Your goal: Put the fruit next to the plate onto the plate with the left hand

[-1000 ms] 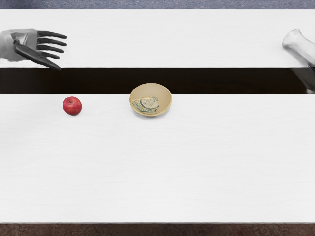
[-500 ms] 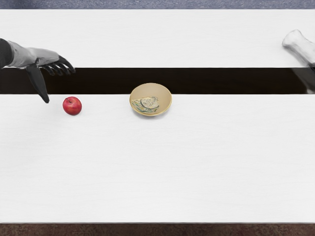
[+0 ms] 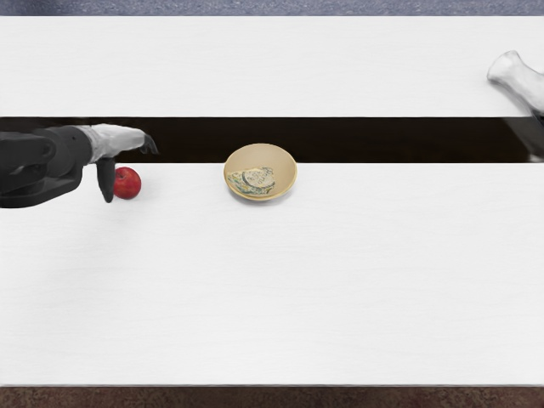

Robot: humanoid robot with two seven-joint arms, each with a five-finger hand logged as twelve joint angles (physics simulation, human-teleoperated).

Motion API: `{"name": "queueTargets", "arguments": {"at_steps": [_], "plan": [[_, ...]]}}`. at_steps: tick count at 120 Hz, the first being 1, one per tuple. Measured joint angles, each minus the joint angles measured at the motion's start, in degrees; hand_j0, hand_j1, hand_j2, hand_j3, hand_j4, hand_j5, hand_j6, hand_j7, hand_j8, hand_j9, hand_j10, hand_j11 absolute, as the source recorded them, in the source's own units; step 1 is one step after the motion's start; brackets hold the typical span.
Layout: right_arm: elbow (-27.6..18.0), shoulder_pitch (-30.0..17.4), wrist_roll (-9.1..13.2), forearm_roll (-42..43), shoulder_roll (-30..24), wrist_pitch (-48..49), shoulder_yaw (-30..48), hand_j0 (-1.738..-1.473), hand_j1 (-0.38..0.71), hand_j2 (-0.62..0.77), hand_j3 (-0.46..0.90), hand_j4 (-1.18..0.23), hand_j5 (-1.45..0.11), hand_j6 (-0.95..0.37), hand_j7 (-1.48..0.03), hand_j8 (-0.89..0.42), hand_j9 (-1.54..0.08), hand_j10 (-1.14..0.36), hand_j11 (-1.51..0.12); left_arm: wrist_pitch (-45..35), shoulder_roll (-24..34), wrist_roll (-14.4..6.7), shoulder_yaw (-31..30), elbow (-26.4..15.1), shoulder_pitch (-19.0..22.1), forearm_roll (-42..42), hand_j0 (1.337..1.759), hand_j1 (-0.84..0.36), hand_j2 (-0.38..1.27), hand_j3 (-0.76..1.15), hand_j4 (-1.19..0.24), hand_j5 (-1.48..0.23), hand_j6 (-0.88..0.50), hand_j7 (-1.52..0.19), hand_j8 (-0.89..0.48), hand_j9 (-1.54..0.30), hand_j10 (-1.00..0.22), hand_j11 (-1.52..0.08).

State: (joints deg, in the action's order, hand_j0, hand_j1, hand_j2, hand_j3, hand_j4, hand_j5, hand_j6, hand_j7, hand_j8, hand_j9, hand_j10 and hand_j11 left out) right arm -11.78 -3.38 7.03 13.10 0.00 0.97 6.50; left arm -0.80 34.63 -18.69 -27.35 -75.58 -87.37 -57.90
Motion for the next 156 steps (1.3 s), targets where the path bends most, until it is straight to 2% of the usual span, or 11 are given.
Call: {"name": "queueTargets", "arguments": {"at_steps": [15,39,74,103,139,156], "plan": [[0.0,0.0,0.0,0.0,0.0,0.0,0.0,-1.658,-0.31,-0.01,0.0,-0.03,-0.04,-0.03,-0.04,-0.03,-0.04,-0.03,-0.04,-1.4,-1.3,-2.1,-1.6,1.9,0.1,0.3,1.658,0.03,0.05,0.0,-0.27,-0.34,-0.27,-0.34,-0.27,-0.34,-0.27,-0.34],[0.0,0.0,0.0,0.0,0.0,0.0,0.0,-1.658,-0.31,-0.01,0.0,-0.03,-0.04,-0.03,-0.04,-0.03,-0.04,-0.03,-0.04,-4.9,-3.3,-2.7,-4.1,3.2,0.7,2.1,1.658,0.02,0.06,0.0,-0.28,-0.36,-0.28,-0.36,-0.28,-0.36,-0.28,-0.36],[0.0,0.0,0.0,0.0,0.0,0.0,0.0,-1.658,-0.31,-0.01,0.0,-0.03,-0.04,-0.03,-0.04,-0.03,-0.04,-0.03,-0.04,-7.3,-6.6,-2.3,-5.2,5.7,3.0,3.7,1.658,-0.01,0.06,0.0,-0.31,-0.4,-0.31,-0.4,-0.31,-0.4,-0.31,-0.4],[0.0,0.0,0.0,0.0,0.0,0.0,0.0,-1.658,-0.31,-0.01,0.0,-0.03,-0.04,-0.03,-0.04,-0.03,-0.04,-0.03,-0.04,-8.3,-8.5,-0.9,-5.2,9.0,4.4,5.7,1.658,-0.05,0.07,0.0,-0.33,-0.43,-0.34,-0.43,-0.34,-0.43,-0.33,-0.43],[0.0,0.0,0.0,0.0,0.0,0.0,0.0,-1.658,-0.31,-0.01,0.0,-0.03,-0.04,-0.03,-0.04,-0.03,-0.04,-0.03,-0.04,-8.4,-9.4,-0.6,-5.4,10.4,5.8,6.0,1.658,-0.12,0.08,0.0,-0.4,-0.51,-0.4,-0.51,-0.4,-0.51,-0.4,-0.51],[0.0,0.0,0.0,0.0,0.0,0.0,0.0,-1.658,-0.31,-0.01,0.0,-0.03,-0.04,-0.03,-0.04,-0.03,-0.04,-0.03,-0.04,-9.6,-9.5,0.3,-5.5,11.0,6.1,6.0,1.658,-0.17,0.12,0.0,-0.44,-0.58,-0.44,-0.58,-0.44,-0.58,-0.44,-0.58]]}}
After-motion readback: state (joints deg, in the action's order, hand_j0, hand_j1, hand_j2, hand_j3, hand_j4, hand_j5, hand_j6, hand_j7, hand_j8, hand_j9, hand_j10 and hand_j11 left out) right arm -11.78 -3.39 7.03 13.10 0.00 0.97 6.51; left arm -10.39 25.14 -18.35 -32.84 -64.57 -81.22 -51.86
